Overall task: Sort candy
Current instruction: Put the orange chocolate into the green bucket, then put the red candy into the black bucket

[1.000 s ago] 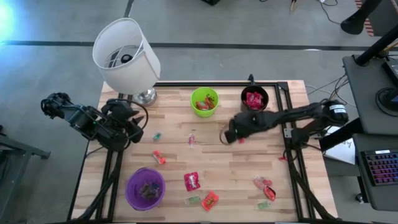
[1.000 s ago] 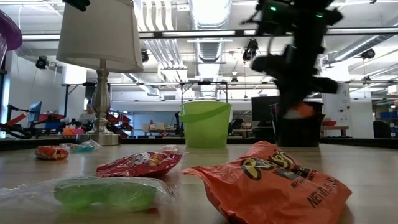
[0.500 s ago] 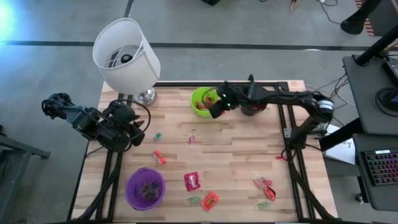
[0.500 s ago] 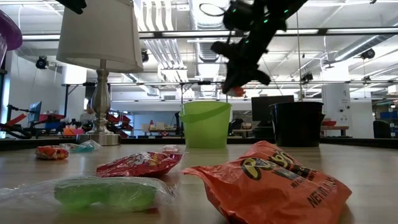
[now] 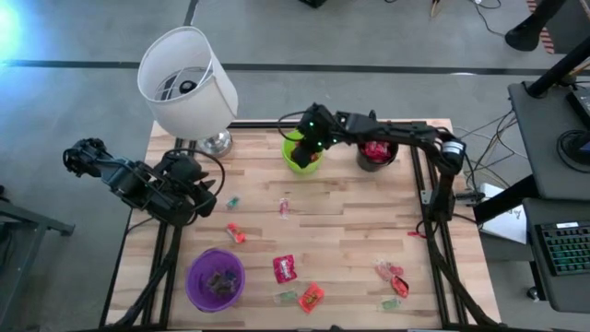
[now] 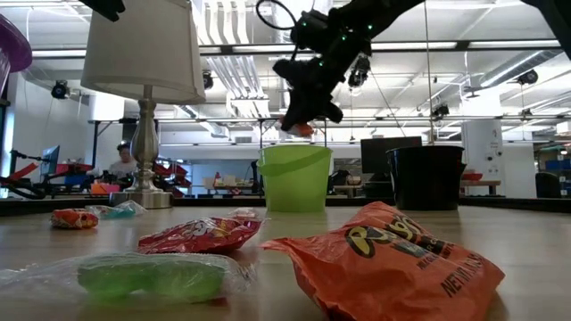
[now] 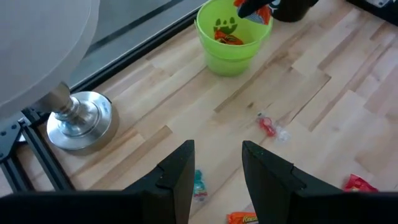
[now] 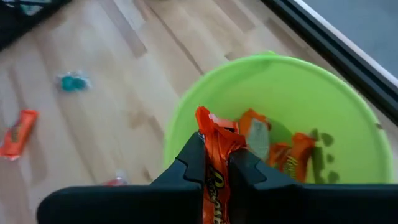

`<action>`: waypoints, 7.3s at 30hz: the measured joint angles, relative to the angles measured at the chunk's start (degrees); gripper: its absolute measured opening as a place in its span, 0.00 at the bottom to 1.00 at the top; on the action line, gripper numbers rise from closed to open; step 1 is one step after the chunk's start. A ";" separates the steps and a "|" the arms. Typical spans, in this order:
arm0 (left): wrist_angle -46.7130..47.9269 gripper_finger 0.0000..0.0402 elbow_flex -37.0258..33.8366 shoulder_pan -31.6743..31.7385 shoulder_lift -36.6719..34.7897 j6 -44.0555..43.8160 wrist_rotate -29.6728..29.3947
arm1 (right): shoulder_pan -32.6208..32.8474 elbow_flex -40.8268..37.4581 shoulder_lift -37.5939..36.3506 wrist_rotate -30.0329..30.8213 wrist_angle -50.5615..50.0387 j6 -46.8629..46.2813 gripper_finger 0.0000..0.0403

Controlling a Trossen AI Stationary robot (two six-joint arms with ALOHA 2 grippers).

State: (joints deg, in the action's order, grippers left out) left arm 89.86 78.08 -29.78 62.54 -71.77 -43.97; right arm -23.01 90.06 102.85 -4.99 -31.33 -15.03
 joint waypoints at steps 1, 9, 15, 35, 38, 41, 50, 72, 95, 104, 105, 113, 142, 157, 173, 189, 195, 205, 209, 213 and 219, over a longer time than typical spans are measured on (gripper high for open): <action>-0.01 0.29 0.00 0.00 0.02 -0.23 0.00 | -0.29 0.00 0.20 0.03 -0.19 0.08 0.05; 0.00 0.29 0.00 0.00 0.00 -0.35 0.02 | -1.41 0.22 0.56 0.04 -1.78 5.54 0.17; -0.02 0.29 0.00 0.00 0.02 -0.37 0.02 | -1.41 0.46 0.56 0.15 -1.62 6.06 0.30; -6.14 0.30 0.00 0.02 1.72 10.72 4.23 | 2.35 0.49 -12.59 0.51 -5.87 3.60 0.39; -7.34 0.34 0.00 0.00 3.06 12.38 7.94 | 3.90 0.52 -15.59 2.13 -5.88 1.80 0.39; -7.39 0.40 0.00 0.00 4.69 12.77 9.60 | 6.04 0.52 -17.93 6.84 -6.41 -0.64 0.39; -9.83 0.47 0.00 0.00 12.47 12.78 10.72 | 13.87 0.52 -21.73 11.67 -12.11 -9.08 0.39; -20.85 0.44 2.46 0.15 27.65 32.97 23.28 | 28.75 0.52 -21.75 15.27 -22.93 -25.51 0.39; -21.85 0.51 10.47 2.67 34.04 -19.12 33.26 | 29.89 1.53 -23.10 14.58 -45.77 -16.49 0.39; -28.92 0.51 11.35 2.80 43.64 -35.09 32.97 | 29.91 1.53 -24.36 13.98 -46.55 -10.76 0.39; -29.22 0.51 12.07 2.80 45.08 -36.35 32.97 | 29.91 1.53 -24.55 14.01 -46.56 -10.44 0.39; -25.45 0.51 22.42 2.99 57.79 -38.87 37.70 | 29.91 1.55 -27.50 13.95 -47.40 -8.28 0.39; -34.20 0.43 25.71 7.21 71.74 -35.55 53.36 | 34.61 1.57 -37.90 11.96 -50.86 -13.99 0.39; -30.71 0.02 29.86 7.15 71.81 -20.55 52.14 | 37.03 1.57 -39.09 12.11 -50.86 -14.94 0.39; -1.67 0.02 56.25 4.78 70.31 2.10 42.56 | 37.01 1.57 -38.93 12.59 -50.37 -17.43 0.39; 0.14 0.02 55.93 8.10 54.74 23.18 34.95 | 36.99 1.57 -34.43 12.55 -47.87 -15.36 0.39; 0.15 0.02 55.93 9.67 49.74 30.38 29.69 | 37.51 1.55 -31.80 12.06 -33.45 -14.13 0.35; -0.93 0.02 55.94 10.03 45.70 37.40 14.74 | 38.51 1.57 -28.60 12.53 -1.70 -9.56 0.32; -2.28 0.02 55.95 10.03 45.50 40.83 11.65 | 38.24 1.57 -25.52 12.59 3.28 -8.49 0.35; -3.80 0.02 56.05 10.08 45.31 44.53 11.45 | 37.89 2.23 -22.55 13.79 5.63 -8.95 0.40; -3.93 0.02 56.19 10.08 45.22 45.84 11.41 | 37.64 3.41 -21.75 22.65 6.08 -11.16 0.45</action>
State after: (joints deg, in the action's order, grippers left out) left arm 85.93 134.28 -19.70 107.77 -25.93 -32.56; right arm 14.63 93.47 81.10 17.65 -25.25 -26.19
